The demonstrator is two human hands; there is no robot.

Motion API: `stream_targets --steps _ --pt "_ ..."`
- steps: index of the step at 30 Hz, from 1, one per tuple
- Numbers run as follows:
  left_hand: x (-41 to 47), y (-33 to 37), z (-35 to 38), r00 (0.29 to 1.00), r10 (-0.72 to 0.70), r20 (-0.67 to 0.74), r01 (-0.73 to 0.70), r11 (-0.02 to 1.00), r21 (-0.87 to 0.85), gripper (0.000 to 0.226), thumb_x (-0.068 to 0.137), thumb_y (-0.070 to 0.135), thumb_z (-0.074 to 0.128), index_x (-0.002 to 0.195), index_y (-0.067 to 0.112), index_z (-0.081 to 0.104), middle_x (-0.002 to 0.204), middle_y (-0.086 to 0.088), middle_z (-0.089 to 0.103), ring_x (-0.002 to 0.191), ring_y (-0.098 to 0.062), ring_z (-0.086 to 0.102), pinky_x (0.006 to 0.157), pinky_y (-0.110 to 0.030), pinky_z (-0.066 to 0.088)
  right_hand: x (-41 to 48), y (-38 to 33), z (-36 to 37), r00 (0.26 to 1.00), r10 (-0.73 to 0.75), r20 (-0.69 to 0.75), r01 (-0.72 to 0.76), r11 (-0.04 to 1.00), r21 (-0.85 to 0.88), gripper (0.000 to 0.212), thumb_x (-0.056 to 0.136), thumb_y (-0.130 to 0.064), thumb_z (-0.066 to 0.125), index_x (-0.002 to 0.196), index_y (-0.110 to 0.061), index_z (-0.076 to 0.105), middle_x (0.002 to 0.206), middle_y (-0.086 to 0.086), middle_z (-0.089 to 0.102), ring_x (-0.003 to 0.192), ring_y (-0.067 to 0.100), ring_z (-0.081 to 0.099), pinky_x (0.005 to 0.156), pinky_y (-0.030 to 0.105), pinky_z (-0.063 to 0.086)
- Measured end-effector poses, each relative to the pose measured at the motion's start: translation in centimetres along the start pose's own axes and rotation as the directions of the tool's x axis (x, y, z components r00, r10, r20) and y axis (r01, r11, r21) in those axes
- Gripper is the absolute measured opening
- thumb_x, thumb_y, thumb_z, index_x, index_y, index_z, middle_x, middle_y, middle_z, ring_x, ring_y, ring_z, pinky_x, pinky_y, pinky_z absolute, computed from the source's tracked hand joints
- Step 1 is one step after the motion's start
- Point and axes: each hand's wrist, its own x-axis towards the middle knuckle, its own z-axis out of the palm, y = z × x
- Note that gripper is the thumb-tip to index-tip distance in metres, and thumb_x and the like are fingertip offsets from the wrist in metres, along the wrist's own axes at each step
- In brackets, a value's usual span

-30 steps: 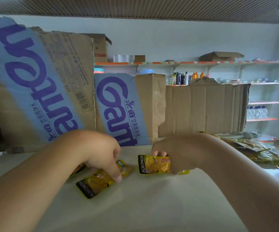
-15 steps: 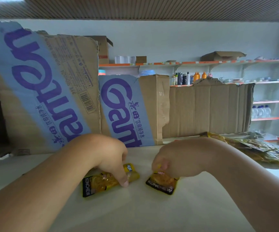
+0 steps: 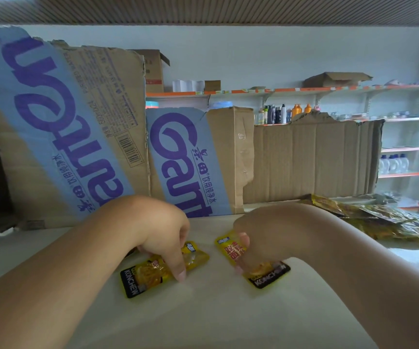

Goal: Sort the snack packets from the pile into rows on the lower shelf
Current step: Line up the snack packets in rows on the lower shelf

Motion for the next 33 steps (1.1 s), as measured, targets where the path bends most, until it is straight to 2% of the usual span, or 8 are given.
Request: stream_targets --steps 2,7,14,19,22,26,29,33 --pt "0.0 0.0 0.0 1.0 0.011 -0.008 -0.011 1.0 0.014 0.05 0.065 0.063 0.088 0.098 0.033 0.065 0.102 0.009 0.069 0.094 -0.015 0.068 0.08 -0.034 0.057 -0.1 0.2 0.1 0.999 -0.036 -0.038 0.036 0.999 -0.007 0.034 0.09 -0.051 0.067 0.113 -0.031 0.052 0.083 -0.013 0.045 0.069 0.004 0.042 0.053 0.025 0.03" --pt "0.1 -0.3 0.0 0.999 0.026 -0.032 -0.025 1.0 0.015 0.047 0.065 0.063 0.088 0.097 0.037 0.065 0.101 0.013 0.066 0.093 -0.011 0.063 0.084 -0.034 0.058 0.3 0.6 0.3 0.996 -0.084 -0.043 0.087 0.994 0.059 0.043 0.083 -0.067 0.07 0.103 -0.032 0.056 0.087 -0.014 0.051 0.072 0.003 0.046 0.056 0.026 0.031" --pt "-0.7 -0.6 -0.7 0.998 -0.001 -0.07 0.002 1.0 0.012 0.035 0.069 0.06 0.084 0.089 0.037 0.066 0.093 0.015 0.068 0.086 -0.007 0.064 0.07 -0.028 0.051 0.6 0.3 0.3 0.977 -0.184 -0.112 0.188 0.982 0.022 0.029 0.089 -0.04 0.072 0.107 -0.018 0.066 0.108 0.0 0.064 0.082 0.013 0.055 0.058 0.024 0.038" --pt "-3.2 -0.3 -2.0 0.964 -0.063 -0.258 0.066 0.998 0.002 0.033 0.073 0.059 0.083 0.089 0.036 0.064 0.09 0.017 0.066 0.083 -0.003 0.061 0.07 -0.029 0.049 -0.2 2.3 -0.3 0.885 -0.069 -0.461 0.19 0.957 0.221 0.027 0.082 -0.038 0.074 0.102 -0.022 0.066 0.104 -0.001 0.063 0.089 0.02 0.062 0.062 0.029 0.043" --pt "-6.1 -0.4 -1.9 0.845 -0.091 -0.527 0.068 0.996 -0.062 0.036 0.074 0.062 0.08 0.096 0.042 0.061 0.094 0.019 0.061 0.085 -0.001 0.057 0.068 -0.028 0.046 -0.5 3.1 -0.9 0.734 0.011 -0.679 0.304 0.889 0.342 0.027 0.075 -0.038 0.079 0.092 -0.026 0.063 0.09 -0.006 0.062 0.08 0.019 0.06 0.067 0.03 0.05" --pt "-9.1 -0.1 -0.9 0.544 -0.054 -0.838 -0.061 0.993 -0.104 0.032 0.077 0.049 0.079 0.101 0.042 0.059 0.098 0.019 0.059 0.091 -0.003 0.056 0.073 -0.02 0.041 -1.9 2.9 -2.3 0.539 -0.016 -0.842 0.494 0.816 0.301 0.026 0.075 -0.038 0.08 0.091 -0.029 0.062 0.092 -0.012 0.061 0.08 0.01 0.059 0.068 0.024 0.048" --pt "-11.5 0.3 0.0 0.374 -0.053 -0.926 -0.111 0.989 -0.102 0.032 0.077 0.048 0.076 0.104 0.041 0.06 0.102 0.021 0.058 0.095 -0.003 0.054 0.079 -0.024 0.041 -3.6 2.1 -3.3 0.407 -0.038 -0.913 0.562 0.798 0.218 0.026 0.076 -0.037 0.078 0.093 -0.03 0.06 0.092 -0.014 0.059 0.081 0.005 0.056 0.067 0.021 0.045" --pt "-15.2 -0.1 1.4 0.196 -0.078 -0.977 -0.155 0.982 -0.11 0.034 0.079 0.053 0.07 0.108 0.039 0.061 0.108 0.023 0.059 0.103 -0.004 0.057 0.088 -0.027 0.047 -6.1 0.1 -4.4 0.316 -0.051 -0.947 0.618 0.769 0.165 0.03 0.074 -0.044 0.073 0.098 -0.029 0.063 0.093 -0.014 0.061 0.082 -0.001 0.058 0.067 0.008 0.04"
